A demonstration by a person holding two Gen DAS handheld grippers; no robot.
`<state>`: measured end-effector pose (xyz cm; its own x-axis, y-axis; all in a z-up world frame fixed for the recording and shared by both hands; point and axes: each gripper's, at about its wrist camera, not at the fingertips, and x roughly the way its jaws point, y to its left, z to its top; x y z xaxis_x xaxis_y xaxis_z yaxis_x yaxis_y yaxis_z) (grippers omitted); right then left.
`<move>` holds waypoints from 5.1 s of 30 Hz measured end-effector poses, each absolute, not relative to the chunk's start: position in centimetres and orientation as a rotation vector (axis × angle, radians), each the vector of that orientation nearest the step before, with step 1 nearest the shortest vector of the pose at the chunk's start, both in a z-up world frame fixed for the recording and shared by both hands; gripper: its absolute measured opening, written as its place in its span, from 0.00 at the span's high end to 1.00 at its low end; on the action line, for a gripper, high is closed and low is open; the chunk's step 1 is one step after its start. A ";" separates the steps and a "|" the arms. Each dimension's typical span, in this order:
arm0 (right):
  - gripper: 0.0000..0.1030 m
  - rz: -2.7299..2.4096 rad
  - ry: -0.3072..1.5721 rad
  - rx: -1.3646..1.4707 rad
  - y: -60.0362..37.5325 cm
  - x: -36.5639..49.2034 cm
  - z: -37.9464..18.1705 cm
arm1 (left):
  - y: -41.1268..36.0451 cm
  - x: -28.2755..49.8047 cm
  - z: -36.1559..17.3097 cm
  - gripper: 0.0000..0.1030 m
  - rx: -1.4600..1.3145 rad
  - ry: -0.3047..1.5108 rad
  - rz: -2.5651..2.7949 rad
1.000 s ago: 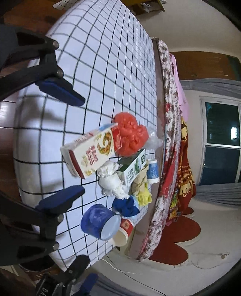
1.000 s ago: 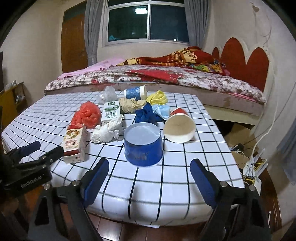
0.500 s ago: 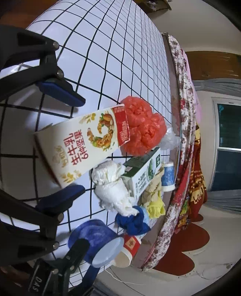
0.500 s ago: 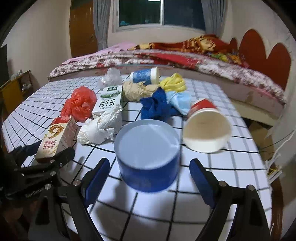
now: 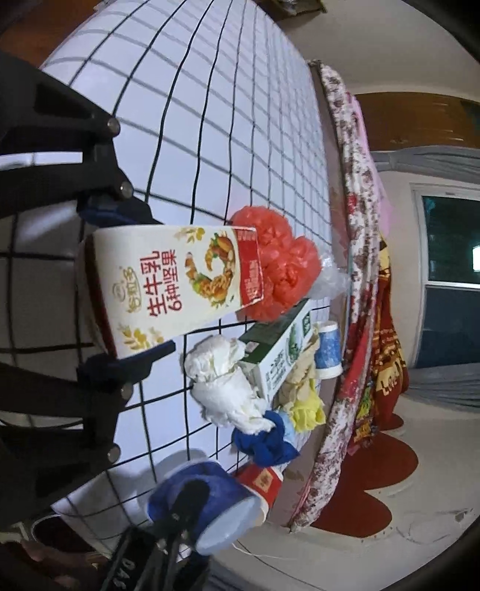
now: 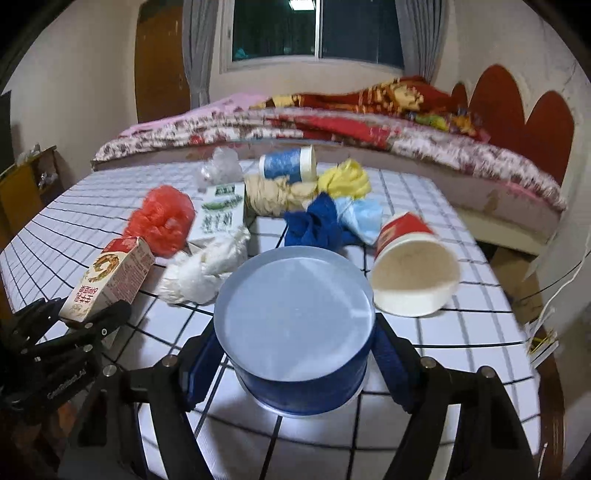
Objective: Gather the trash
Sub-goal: 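Carry the blue cup and milk carton over the black bin with both tools, then open both tools to drop the cup and carton into the bin, then grasp the red-white paper cup with the right tool while the left tool grasps the white tissue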
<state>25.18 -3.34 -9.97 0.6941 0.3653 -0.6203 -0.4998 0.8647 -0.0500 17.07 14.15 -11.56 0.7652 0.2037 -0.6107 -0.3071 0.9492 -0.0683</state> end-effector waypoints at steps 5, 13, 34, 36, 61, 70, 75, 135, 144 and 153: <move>0.25 0.466 0.558 -0.236 -5.0 22.3 -8.1 | 13.2 15.4 -10.2 0.48 -0.142 0.591 0.245; 0.25 0.385 0.484 -0.249 -9.6 18.9 -6.2 | 8.5 14.8 -8.5 0.48 -0.085 0.545 0.123; 0.25 0.036 0.581 -0.193 -30.5 15.2 -8.5 | -11.1 15.0 -9.2 0.48 0.045 0.573 -0.382; 0.25 0.016 0.597 -0.185 -32.2 15.0 -8.9 | -13.2 14.7 -9.7 0.48 0.060 0.588 -0.431; 0.06 0.012 0.958 -0.126 -42.8 21.1 -23.6 | -24.6 19.3 -18.2 0.08 0.072 0.856 -0.664; 0.01 -0.080 0.998 -0.102 -44.8 19.7 -24.7 | -24.4 19.0 -19.1 0.02 0.124 0.854 -0.539; 0.01 -0.075 0.962 -0.118 -43.7 19.8 -23.3 | -23.8 19.0 -18.6 0.01 0.133 0.836 -0.500; 0.01 0.311 0.601 -0.150 -13.9 20.6 -7.7 | 7.1 15.1 -8.6 0.01 -0.009 0.616 0.147; 0.01 0.345 0.658 -0.132 -10.8 26.2 -8.0 | 10.2 19.8 -8.9 0.01 -0.063 0.643 0.178; 0.01 0.369 0.750 -0.154 -7.9 32.4 -9.2 | 10.4 24.7 -9.9 0.01 -0.099 0.718 0.149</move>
<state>32.44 -7.93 -9.20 0.6711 0.2722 -0.6896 -0.3806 0.9247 -0.0054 24.66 10.44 -9.91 0.7430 0.1021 -0.6615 -0.1700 0.9847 -0.0390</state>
